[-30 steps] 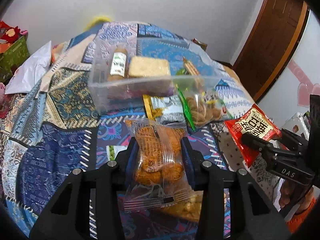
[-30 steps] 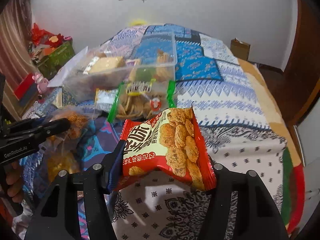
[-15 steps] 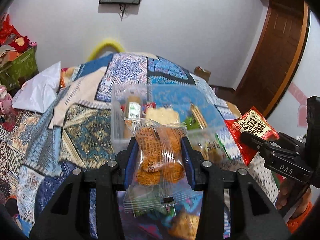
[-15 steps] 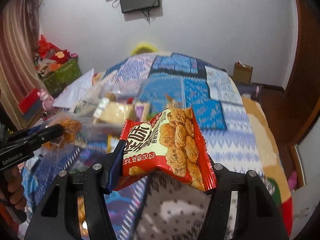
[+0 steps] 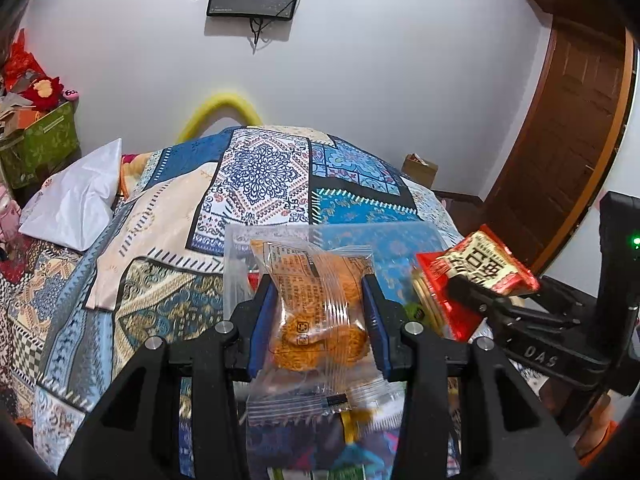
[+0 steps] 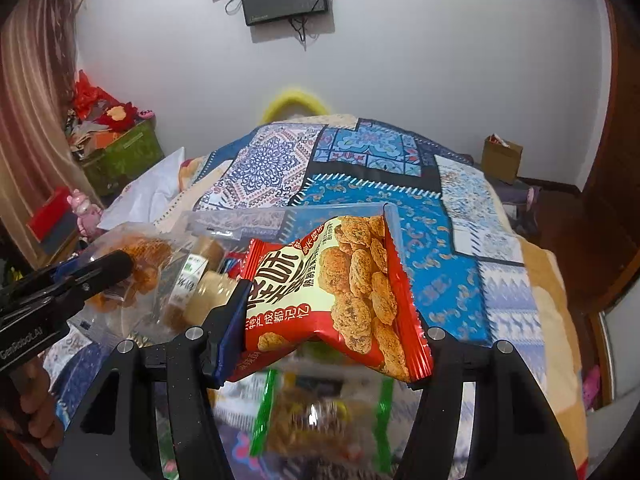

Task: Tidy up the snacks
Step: 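Lower the orange-cracker bag and red cookie bag into the clear box and open both tools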

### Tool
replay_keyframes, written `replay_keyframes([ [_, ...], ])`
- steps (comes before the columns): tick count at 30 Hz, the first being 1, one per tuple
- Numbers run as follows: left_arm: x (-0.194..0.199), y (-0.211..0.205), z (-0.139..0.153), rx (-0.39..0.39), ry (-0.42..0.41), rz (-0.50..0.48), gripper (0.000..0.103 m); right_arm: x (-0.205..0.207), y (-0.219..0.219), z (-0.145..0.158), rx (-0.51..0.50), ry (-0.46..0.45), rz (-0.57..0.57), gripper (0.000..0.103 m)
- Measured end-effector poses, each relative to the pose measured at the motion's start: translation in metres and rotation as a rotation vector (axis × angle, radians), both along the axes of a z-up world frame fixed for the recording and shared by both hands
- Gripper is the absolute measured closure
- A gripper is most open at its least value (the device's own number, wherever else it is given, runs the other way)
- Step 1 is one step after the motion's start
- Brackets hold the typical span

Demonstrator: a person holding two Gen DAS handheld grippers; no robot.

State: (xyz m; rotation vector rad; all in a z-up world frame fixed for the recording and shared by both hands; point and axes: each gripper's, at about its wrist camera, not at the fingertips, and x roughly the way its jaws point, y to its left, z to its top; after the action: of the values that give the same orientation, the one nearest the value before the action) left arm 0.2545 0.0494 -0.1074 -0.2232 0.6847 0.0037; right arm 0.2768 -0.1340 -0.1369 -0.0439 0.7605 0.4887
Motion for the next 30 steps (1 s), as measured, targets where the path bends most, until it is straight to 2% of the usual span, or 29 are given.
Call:
replay_keyframes([
  [15, 0.076, -0.01, -0.038, 0.039, 0.073, -0.005, 0.061, 0.053, 0.032, -0.032, -0.133, 0.084, 0.024, 0.045],
  [21, 0.083, -0.013, -0.05, -0.008, 0.117, -0.018, 0.06, 0.056, 0.031, -0.037, -0.152, 0.092, 0.02, 0.043],
  [23, 0.081, -0.013, -0.05, -0.011, 0.115, -0.021, 0.055, 0.055, 0.03, -0.036, -0.156, 0.087, 0.016, 0.043],
  [25, 0.076, -0.015, -0.048, 0.004, 0.109, -0.018, 0.048, 0.052, 0.029, -0.034, -0.166, 0.084, 0.016, 0.04],
  [30, 0.06, -0.018, -0.035, 0.026, 0.1, -0.023, 0.046, 0.041, 0.023, -0.025, -0.17, 0.061, 0.019, 0.036],
])
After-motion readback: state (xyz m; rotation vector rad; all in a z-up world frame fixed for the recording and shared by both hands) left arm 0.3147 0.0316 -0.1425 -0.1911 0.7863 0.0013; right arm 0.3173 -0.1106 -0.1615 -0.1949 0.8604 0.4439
